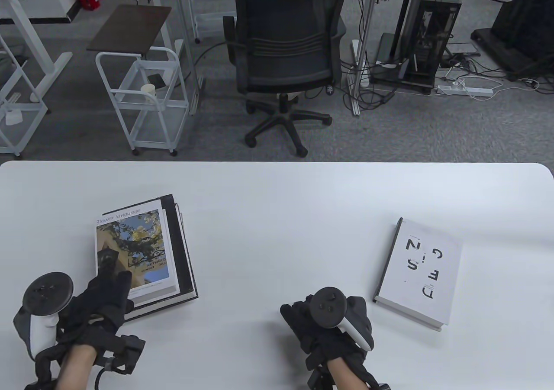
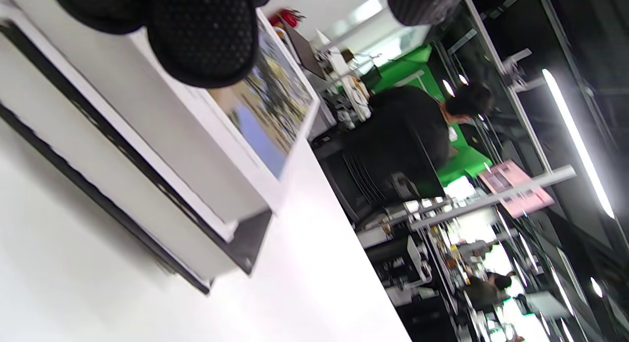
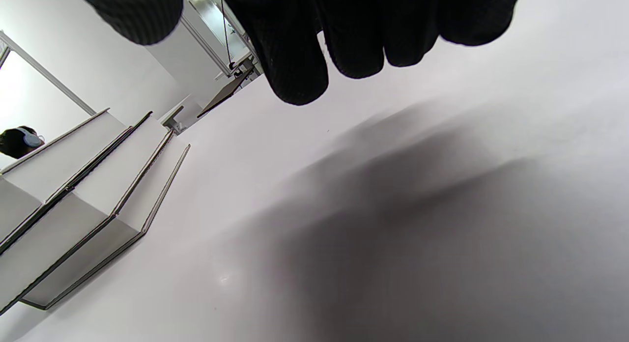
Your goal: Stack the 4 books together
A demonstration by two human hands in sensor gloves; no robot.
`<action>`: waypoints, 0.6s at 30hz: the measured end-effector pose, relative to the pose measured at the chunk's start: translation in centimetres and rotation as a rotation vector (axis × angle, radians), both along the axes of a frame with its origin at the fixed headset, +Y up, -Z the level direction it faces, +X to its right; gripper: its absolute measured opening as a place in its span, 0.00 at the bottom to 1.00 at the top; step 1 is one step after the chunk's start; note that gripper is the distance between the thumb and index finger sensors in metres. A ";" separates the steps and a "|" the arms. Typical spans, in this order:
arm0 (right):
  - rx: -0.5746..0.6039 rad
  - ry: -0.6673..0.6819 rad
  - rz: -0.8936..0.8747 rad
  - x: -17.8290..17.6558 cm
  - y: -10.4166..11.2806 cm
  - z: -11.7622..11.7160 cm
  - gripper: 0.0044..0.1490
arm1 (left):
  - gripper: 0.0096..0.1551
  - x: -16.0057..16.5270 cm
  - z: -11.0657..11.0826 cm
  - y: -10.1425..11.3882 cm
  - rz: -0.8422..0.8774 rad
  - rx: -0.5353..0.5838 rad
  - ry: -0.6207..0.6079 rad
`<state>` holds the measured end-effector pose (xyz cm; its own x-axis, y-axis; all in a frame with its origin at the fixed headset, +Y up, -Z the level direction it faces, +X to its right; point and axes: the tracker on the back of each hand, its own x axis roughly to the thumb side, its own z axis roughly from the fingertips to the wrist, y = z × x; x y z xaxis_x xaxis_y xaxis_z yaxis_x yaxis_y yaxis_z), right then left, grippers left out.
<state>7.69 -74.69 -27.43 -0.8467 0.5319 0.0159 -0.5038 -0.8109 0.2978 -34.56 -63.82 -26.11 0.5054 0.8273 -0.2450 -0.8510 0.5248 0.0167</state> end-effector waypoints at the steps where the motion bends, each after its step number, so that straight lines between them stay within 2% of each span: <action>1: 0.001 0.001 0.001 0.0 0.0 0.0 0.44 | 0.42 1.0 -0.1 0.1 -0.021 0.011 -0.038; 9: -0.001 -0.001 0.006 -0.1 0.1 0.1 0.44 | 0.43 7.8 -0.7 -0.5 -0.114 0.054 -0.259; 18: 0.023 -0.018 0.008 0.1 0.5 0.1 0.44 | 0.43 13.8 -1.1 -3.6 -0.175 0.087 -0.417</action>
